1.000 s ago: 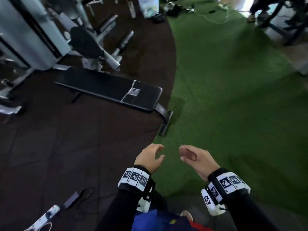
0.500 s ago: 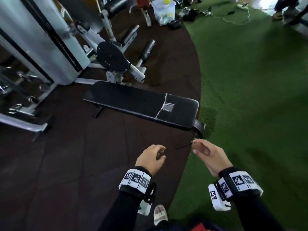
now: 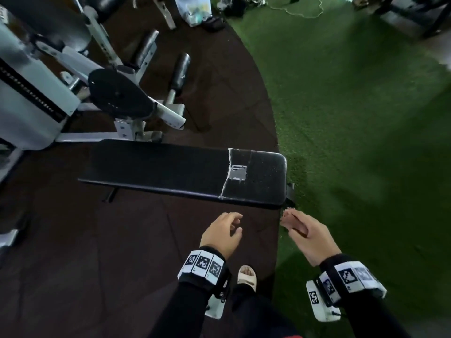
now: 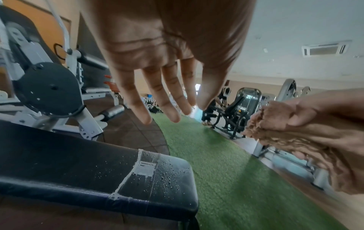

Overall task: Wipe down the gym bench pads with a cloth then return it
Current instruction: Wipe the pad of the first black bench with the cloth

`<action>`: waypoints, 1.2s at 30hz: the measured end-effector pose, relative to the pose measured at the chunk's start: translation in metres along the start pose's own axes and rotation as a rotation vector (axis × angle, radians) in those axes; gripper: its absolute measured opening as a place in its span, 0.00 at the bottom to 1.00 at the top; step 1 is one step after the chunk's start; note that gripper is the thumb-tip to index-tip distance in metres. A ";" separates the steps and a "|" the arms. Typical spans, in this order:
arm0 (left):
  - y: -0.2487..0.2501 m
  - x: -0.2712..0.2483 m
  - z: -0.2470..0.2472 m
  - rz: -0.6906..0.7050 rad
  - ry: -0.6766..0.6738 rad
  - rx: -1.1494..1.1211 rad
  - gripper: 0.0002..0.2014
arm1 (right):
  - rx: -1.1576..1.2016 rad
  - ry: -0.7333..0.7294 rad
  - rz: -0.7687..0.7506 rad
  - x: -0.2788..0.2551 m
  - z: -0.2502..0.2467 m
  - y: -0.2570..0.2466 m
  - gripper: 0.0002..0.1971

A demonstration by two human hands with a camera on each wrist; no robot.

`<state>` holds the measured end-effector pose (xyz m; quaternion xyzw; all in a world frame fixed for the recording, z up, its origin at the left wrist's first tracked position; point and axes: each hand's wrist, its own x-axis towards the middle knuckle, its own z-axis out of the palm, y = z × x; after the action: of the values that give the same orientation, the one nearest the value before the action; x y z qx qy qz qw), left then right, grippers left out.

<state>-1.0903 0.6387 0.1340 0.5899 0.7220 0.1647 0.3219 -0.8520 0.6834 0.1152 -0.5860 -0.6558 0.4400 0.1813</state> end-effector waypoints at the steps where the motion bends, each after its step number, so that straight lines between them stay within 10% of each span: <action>1: -0.004 0.017 -0.001 -0.006 -0.026 0.011 0.16 | -0.031 -0.002 -0.003 0.014 0.003 -0.002 0.26; 19: -0.152 0.275 0.098 0.044 -0.192 0.141 0.18 | -0.163 0.123 0.182 0.251 0.135 0.083 0.31; 36: -0.277 0.346 0.211 0.335 0.309 0.438 0.27 | -0.570 0.647 -0.415 0.288 0.268 0.216 0.19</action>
<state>-1.1906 0.8709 -0.2865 0.7238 0.6736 0.1437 0.0421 -0.9935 0.8366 -0.2815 -0.5758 -0.7635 -0.0081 0.2923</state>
